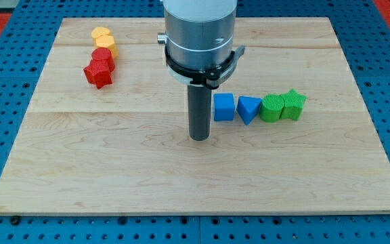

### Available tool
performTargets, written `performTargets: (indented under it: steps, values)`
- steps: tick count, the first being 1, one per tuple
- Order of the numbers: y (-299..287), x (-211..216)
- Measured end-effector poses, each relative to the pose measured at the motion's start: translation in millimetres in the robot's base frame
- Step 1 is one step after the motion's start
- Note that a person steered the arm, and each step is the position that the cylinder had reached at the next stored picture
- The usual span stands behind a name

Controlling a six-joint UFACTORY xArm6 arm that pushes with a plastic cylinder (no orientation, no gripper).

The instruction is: Point at the green star

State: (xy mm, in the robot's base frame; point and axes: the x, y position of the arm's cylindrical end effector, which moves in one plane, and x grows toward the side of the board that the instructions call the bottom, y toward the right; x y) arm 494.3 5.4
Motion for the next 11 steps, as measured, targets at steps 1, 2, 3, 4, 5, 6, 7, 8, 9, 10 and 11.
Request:
performTargets:
  steps: [1,2,3,4,5,6,7,8,9,10,11]
  values:
    - [32,0]
    - [95,8]
    - [121,21]
    - [129,32]
    - [155,44]
    - [185,51]
    - [220,52]
    - [220,49]
    - [221,33]
    - [221,8]
    - [209,-18]
